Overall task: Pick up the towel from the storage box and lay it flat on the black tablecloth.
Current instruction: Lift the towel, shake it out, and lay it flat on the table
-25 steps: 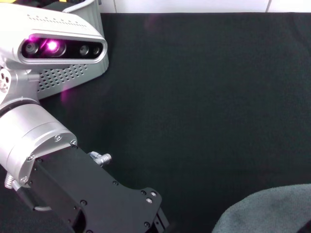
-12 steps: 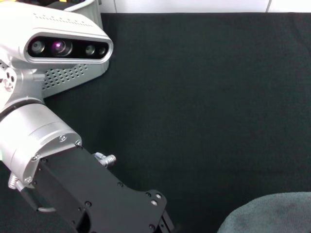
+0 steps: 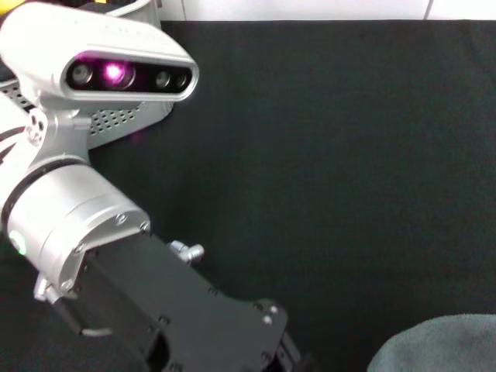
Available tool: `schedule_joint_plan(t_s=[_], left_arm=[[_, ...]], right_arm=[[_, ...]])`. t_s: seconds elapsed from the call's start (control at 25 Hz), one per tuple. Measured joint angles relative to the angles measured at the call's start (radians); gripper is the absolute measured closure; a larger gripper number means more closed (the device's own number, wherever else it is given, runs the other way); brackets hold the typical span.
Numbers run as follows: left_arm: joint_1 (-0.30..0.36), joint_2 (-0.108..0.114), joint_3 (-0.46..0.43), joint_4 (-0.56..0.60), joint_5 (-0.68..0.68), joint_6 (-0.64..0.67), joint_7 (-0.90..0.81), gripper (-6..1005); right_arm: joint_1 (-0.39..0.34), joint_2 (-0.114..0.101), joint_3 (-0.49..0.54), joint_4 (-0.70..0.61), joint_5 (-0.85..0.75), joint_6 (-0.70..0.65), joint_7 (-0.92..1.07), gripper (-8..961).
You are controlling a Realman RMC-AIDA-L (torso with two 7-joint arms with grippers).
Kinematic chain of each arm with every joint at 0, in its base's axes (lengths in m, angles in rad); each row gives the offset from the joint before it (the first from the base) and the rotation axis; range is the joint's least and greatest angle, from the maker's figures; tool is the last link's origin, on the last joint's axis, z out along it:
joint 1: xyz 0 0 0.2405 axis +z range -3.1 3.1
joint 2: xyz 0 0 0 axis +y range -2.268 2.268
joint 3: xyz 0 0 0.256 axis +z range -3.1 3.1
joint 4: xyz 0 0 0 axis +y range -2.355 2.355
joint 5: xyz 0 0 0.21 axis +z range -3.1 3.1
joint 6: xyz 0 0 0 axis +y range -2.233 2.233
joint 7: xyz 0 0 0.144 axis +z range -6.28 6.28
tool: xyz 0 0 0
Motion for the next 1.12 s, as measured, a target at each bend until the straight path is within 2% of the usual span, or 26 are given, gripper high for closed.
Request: schedule_joint_plan(t_s=[0.28,0.32,0.36,0.4,0.52,0.68,0.96,1.12], left_arm=[[-0.092,-0.033,-0.1,-0.123,0.048,-0.002,0.009,950],[-0.106,-0.037,-0.116,-0.142,0.057,-0.002,0.013,950],[-0.116,-0.04,-0.127,-0.157,0.063,-0.003,0.014,950],[-0.127,-0.043,-0.139,-0.173,0.069,-0.003,0.016,950],[-0.153,-0.05,-0.161,-0.207,0.083,-0.003,0.017,949],[-0.173,-0.057,-0.159,-0.217,0.092,-0.003,0.017,951],[-0.192,-0.074,-0.123,-0.206,0.069,-0.001,0.016,956],[-0.227,-0.104,-0.109,-0.209,0.061,-0.001,0.011,958]], right_arm=[[0.021,-0.04,-0.055,0.045,-0.006,0.0,-0.029,947],[0.021,-0.04,-0.055,0.045,-0.006,0.0,-0.029,947],[0.027,-0.049,-0.066,0.056,-0.007,0.0,-0.038,947],[0.04,-0.071,-0.097,0.085,-0.006,0.001,-0.057,947],[0.064,-0.094,-0.139,0.118,-0.004,0.002,-0.08,947],[0.097,-0.127,-0.213,0.144,0.007,0.001,-0.11,947],[0.119,-0.162,-0.294,0.137,0.045,-0.001,-0.135,947],[0.122,-0.181,-0.316,0.134,0.047,-0.002,-0.149,947]])
